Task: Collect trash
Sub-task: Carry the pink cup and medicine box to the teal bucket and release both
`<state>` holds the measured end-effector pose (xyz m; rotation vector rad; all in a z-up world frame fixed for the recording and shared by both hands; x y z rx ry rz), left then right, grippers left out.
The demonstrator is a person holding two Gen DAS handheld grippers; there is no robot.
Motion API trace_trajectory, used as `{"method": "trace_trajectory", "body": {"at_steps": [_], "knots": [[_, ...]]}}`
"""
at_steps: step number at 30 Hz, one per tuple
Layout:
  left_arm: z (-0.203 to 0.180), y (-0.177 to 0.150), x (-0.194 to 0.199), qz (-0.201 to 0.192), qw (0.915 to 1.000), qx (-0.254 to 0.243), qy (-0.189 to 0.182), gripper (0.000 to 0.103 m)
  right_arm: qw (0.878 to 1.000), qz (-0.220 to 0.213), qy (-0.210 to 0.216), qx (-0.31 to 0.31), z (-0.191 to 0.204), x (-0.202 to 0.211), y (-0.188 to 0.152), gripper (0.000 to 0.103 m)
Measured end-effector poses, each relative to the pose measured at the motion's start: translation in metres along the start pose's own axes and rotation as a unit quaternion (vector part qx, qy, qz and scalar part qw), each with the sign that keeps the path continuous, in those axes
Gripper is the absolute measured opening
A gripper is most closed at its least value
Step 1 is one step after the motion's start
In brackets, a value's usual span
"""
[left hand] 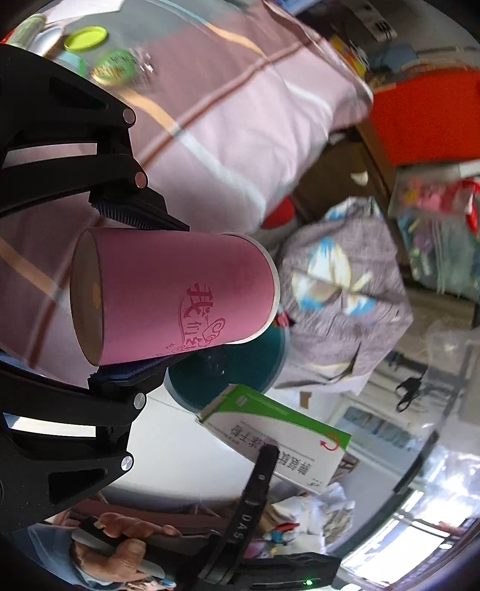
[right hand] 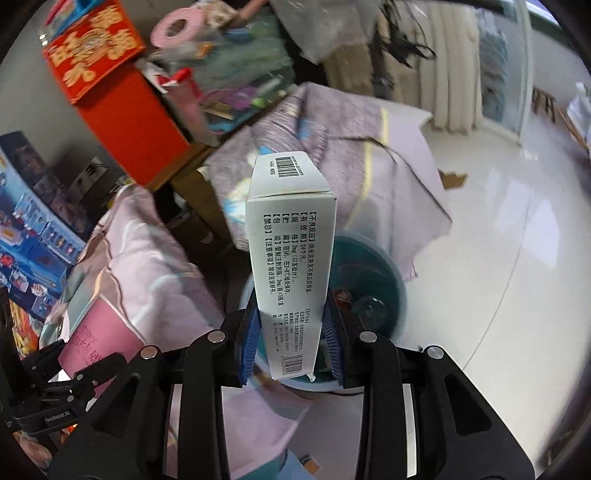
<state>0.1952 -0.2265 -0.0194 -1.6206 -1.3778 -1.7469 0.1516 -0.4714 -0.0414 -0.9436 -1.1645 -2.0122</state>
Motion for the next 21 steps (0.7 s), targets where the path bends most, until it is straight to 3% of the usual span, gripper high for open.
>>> {"method": "trace_trajectory", "body": {"at_steps": [12, 19, 21], "knots": [[-0.058, 0.044, -0.074, 0.049, 0.9981, -0.034, -0.014, 0.066, 0.999, 0.048, -0.01, -0.006, -0.032, -0.026, 0.003, 0.031], [-0.053, 0.044, -0.088, 0.067, 0.9974, -0.026, -0.012, 0.071, 0.998, 0.061, -0.01, -0.006, -0.035, -0.039, 0.008, 0.031], [-0.05, 0.043, -0.089, 0.068, 0.9974, -0.02, -0.013, 0.08, 0.998, 0.065, -0.009, -0.005, -0.034, -0.043, 0.008, 0.031]]}}
Point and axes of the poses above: each gripper's, at about its wrist camera, not at the fingertips, and x roughly against the way its jaws point, z to its left, y to its top, the point moved 2 cm from there along -x, roughly the way its jaws point, and after that the axes turned 8 degrees about z, right-handed, at the moved point
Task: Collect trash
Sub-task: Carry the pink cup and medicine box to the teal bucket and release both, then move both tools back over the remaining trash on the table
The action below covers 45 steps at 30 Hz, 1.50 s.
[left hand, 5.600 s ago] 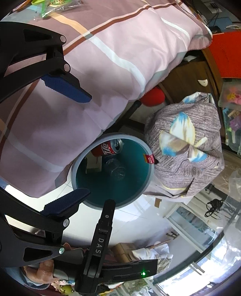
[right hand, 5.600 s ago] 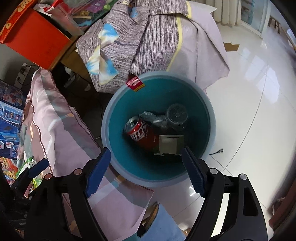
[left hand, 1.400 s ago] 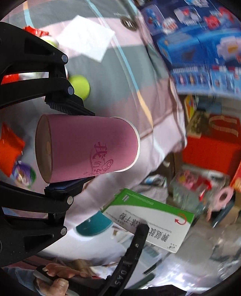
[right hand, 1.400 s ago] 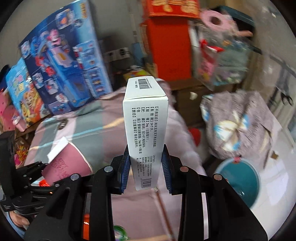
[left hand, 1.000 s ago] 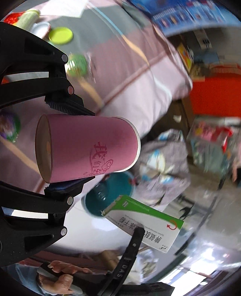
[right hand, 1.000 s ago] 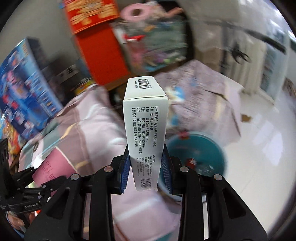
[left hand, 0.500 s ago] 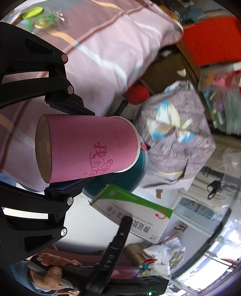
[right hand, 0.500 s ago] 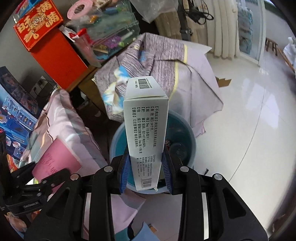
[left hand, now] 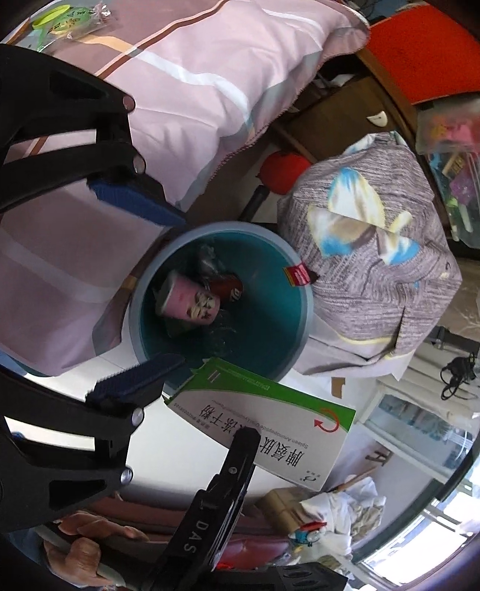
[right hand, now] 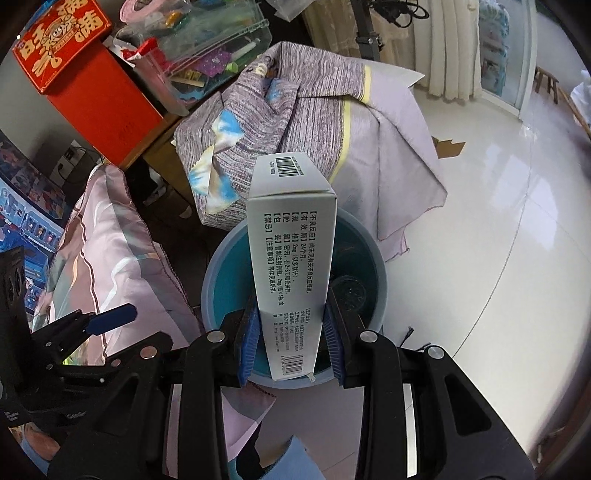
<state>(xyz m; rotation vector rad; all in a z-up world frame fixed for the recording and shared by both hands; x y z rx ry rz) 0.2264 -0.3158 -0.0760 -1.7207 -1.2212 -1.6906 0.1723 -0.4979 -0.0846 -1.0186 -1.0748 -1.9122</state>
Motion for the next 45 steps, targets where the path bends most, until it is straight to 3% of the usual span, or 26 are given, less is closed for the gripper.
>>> {"method": "trace_trajectory", "body": {"at_steps": [4, 5, 8, 12, 21, 30, 45], "knots": [[0.009, -0.005, 0.003, -0.004, 0.9999, 0.012, 0.0, 0.083, 1.0, 0.013, 0.007, 0.004, 0.006, -0.008, 0.003, 0.032], [0.011, -0.006, 0.004, -0.005, 0.9999, 0.015, -0.002, 0.088, 1.0, 0.017, 0.011, 0.004, 0.007, -0.011, 0.003, 0.033], [0.016, -0.01, 0.009, -0.011, 0.9997, 0.023, 0.0, 0.091, 1.0, 0.021, 0.016, -0.006, 0.009, -0.015, 0.005, 0.073], [0.021, -0.015, 0.01, -0.007, 0.9996, 0.027, -0.002, 0.091, 1.0, 0.027, 0.005, -0.014, 0.007, -0.018, 0.005, 0.078], [0.032, -0.034, 0.011, 0.0, 0.9992, 0.04, -0.007, 0.092, 0.997, 0.063, -0.013, -0.038, 0.0, -0.031, -0.008, 0.081], [0.045, -0.054, 0.029, -0.012, 0.9984, 0.056, -0.004, 0.092, 0.998, 0.06, -0.014, -0.025, 0.022, -0.022, -0.014, 0.082], [0.132, -0.129, 0.083, -0.049, 0.9893, 0.135, 0.024, 0.092, 0.993, 0.085, 0.01, 0.078, 0.146, -0.031, -0.045, 0.082]]}}
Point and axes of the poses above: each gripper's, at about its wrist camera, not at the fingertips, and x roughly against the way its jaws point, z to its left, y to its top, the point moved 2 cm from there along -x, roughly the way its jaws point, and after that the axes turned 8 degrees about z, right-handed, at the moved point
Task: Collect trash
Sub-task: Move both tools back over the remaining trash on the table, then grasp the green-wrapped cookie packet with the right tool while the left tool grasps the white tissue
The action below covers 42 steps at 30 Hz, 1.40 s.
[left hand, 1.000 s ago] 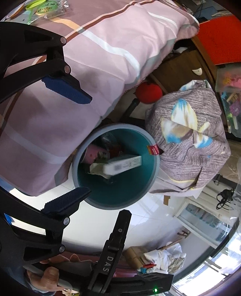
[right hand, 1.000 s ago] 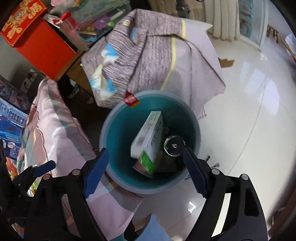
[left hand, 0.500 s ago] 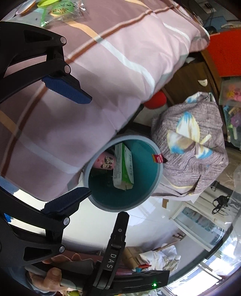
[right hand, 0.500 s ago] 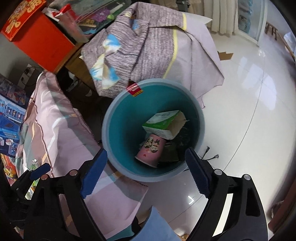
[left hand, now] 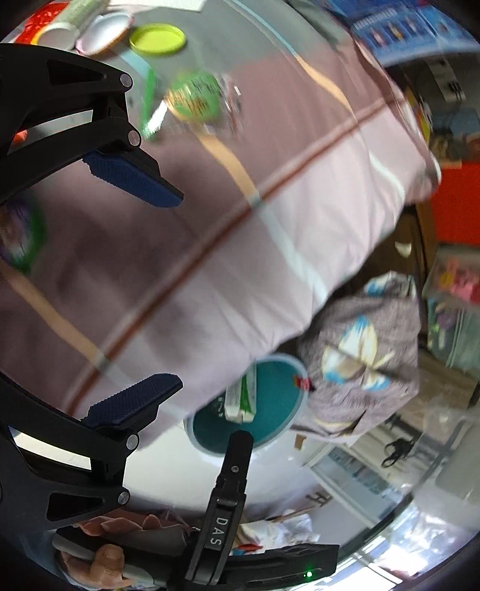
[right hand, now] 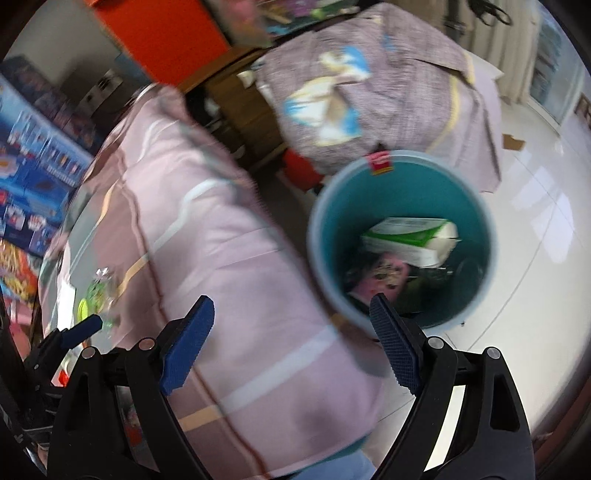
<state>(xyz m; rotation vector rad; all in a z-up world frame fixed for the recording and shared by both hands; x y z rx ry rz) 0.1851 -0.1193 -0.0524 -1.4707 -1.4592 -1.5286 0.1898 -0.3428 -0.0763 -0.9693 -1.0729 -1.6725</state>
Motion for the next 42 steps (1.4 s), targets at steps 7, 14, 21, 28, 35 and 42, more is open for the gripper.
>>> {"method": "trace_trajectory", "body": {"at_steps": [7, 14, 21, 28, 35, 42], "knots": [[0.064, -0.026, 0.026, -0.021, 0.9984, 0.051, 0.008, 0.092, 0.999, 0.021, 0.005, 0.043, 0.066, -0.015, -0.009, 0.082], [0.134, -0.054, 0.054, -0.045, 0.9937, 0.102, 0.008, 0.092, 0.995, 0.043, -0.004, 0.086, 0.135, -0.034, -0.014, 0.082], [0.2, -0.081, 0.079, -0.07, 0.9861, 0.15, 0.018, 0.093, 0.989, 0.072, -0.004, 0.127, 0.208, -0.061, -0.017, 0.082], [0.261, -0.1, 0.099, -0.091, 0.9764, 0.193, 0.032, 0.097, 0.982, 0.109, 0.001, 0.152, 0.27, -0.096, -0.017, 0.082], [0.305, -0.112, 0.1, -0.084, 0.9695, 0.227, 0.036, 0.098, 0.981, 0.122, -0.01, 0.148, 0.287, -0.121, -0.014, 0.082], [0.323, -0.116, 0.094, -0.078, 0.9671, 0.24, 0.032, 0.098, 0.982, 0.131, -0.024, 0.135, 0.284, -0.136, -0.015, 0.082]]}}
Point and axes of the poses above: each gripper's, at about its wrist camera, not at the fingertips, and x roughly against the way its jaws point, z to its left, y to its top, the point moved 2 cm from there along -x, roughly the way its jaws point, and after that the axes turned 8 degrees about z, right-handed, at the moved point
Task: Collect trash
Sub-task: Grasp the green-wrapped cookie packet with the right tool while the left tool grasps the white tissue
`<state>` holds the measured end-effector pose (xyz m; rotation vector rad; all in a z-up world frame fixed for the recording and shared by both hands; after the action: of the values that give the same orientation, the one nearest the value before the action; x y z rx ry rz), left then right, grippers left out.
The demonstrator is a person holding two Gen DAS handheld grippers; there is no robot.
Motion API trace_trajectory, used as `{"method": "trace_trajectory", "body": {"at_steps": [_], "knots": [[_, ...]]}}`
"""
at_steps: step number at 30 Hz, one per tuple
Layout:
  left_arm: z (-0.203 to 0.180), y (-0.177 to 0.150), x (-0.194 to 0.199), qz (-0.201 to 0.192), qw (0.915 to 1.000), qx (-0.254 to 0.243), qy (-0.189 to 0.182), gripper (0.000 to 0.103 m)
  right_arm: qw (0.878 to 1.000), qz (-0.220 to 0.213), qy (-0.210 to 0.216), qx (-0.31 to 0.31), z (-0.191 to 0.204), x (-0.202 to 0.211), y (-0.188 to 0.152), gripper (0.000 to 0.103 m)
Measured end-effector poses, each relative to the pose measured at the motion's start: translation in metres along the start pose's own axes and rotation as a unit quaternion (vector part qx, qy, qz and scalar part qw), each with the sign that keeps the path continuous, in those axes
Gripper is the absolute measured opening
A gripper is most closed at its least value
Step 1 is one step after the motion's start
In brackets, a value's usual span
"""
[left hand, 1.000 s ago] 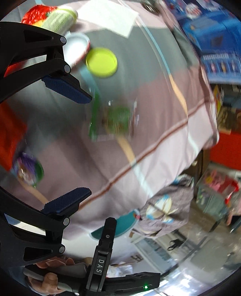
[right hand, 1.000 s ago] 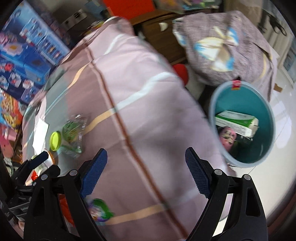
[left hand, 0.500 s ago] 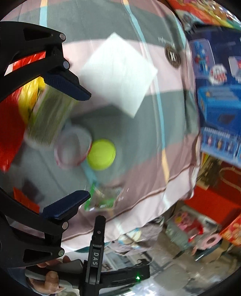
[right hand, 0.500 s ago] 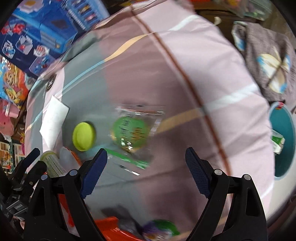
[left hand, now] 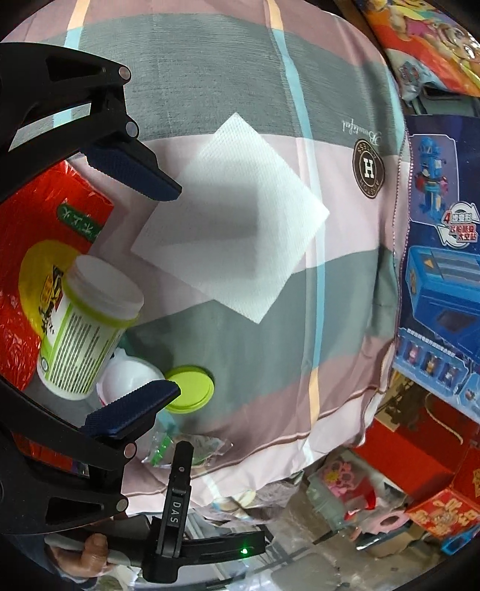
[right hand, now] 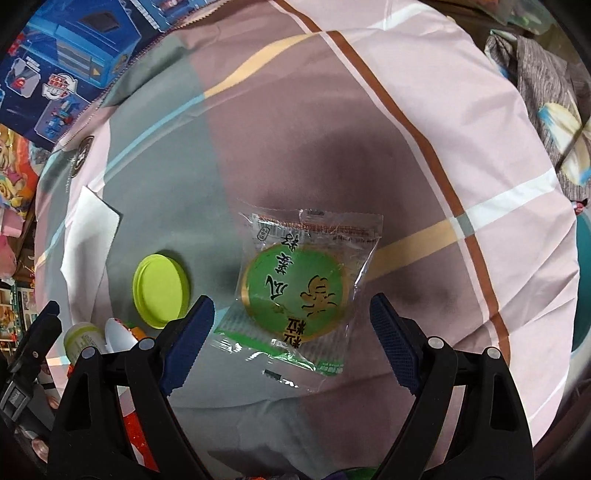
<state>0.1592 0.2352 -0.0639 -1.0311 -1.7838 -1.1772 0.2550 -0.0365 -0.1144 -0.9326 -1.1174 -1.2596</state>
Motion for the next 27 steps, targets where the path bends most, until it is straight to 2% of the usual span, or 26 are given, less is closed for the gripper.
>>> {"method": "trace_trajectory", "body": {"at_steps": [3, 4, 5, 8, 15, 18, 22, 24, 27], "knots": [[0.002, 0.001, -0.002, 0.003, 1.0, -0.002, 0.003, 0.098, 1.0, 0.001, -0.002, 0.004, 0.004, -0.006, 0.0, 0.081], [0.002, 0.002, -0.003, 0.003, 1.0, -0.002, 0.005, 0.098, 1.0, -0.002, -0.003, 0.01, 0.006, -0.007, 0.0, 0.076], [0.003, 0.002, -0.003, 0.003, 1.0, -0.002, 0.006, 0.098, 1.0, -0.006, -0.003, 0.017, 0.007, -0.007, 0.0, 0.066], [0.004, 0.005, -0.005, 0.004, 0.9999, -0.004, 0.012, 0.098, 0.999, -0.022, -0.009, 0.045, 0.017, -0.001, 0.0, 0.061], [0.016, 0.023, -0.015, 0.006, 0.9983, -0.024, 0.053, 0.098, 0.997, -0.046, -0.01, 0.054, 0.026, 0.013, 0.014, 0.061], [0.021, 0.033, -0.028, 0.026, 0.9976, -0.028, 0.057, 0.098, 0.997, -0.049, -0.004, 0.057, 0.029, 0.016, 0.015, 0.062], [0.025, 0.039, -0.045, 0.043, 0.995, -0.027, 0.086, 0.098, 0.997, -0.05, 0.001, 0.059, 0.027, 0.019, 0.013, 0.062], [0.026, 0.041, -0.052, 0.054, 0.9947, -0.023, 0.085, 0.099, 0.997, -0.05, 0.002, 0.058, 0.028, 0.018, 0.015, 0.062], [0.02, 0.043, -0.059, 0.052, 0.991, -0.042, 0.116, 0.099, 0.997, -0.051, 0.005, 0.054, 0.027, 0.016, 0.016, 0.062]]}}
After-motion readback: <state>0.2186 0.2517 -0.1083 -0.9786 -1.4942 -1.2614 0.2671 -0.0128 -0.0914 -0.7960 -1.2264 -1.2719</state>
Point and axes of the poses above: each gripper's, at about its wrist camera, not at the fingertips, and x roughly against the way its jaws point, z to its left, y to its top, the point moved 2 cm from there along -x, roughly the way its jaws point, and after that the axes turned 8 degrees about z, right-handed, at the moved point
